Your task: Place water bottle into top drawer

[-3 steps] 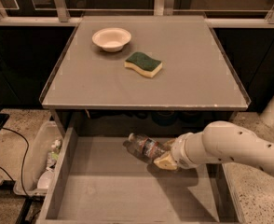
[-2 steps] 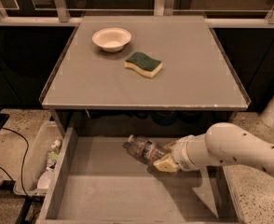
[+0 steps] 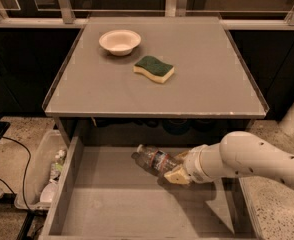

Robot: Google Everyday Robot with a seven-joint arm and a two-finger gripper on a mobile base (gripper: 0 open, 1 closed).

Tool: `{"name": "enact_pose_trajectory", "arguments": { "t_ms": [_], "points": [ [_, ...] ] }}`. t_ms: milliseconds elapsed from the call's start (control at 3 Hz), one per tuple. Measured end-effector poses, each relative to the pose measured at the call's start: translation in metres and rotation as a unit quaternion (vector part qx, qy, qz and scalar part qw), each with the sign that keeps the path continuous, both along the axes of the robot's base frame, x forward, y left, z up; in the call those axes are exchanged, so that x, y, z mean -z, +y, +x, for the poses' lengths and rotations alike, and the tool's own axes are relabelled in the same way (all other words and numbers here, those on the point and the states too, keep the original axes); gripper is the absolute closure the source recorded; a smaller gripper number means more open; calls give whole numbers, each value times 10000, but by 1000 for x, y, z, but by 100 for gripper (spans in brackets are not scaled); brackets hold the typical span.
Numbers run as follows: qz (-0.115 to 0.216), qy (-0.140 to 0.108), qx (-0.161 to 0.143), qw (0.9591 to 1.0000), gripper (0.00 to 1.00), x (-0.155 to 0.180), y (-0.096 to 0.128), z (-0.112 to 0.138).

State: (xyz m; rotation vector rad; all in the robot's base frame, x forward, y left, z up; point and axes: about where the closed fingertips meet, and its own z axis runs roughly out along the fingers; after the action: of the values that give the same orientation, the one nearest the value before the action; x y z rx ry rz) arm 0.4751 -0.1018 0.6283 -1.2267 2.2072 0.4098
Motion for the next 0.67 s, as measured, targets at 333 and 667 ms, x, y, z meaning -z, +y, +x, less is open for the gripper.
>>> {"name": "enact_pose_trajectory", "arguments": {
  "t_ms": [333,667],
  "points": [
    [0,0,0,10000,37,0,0,0],
    [0,0,-1,10000,13,0,0,0]
  ]
}}
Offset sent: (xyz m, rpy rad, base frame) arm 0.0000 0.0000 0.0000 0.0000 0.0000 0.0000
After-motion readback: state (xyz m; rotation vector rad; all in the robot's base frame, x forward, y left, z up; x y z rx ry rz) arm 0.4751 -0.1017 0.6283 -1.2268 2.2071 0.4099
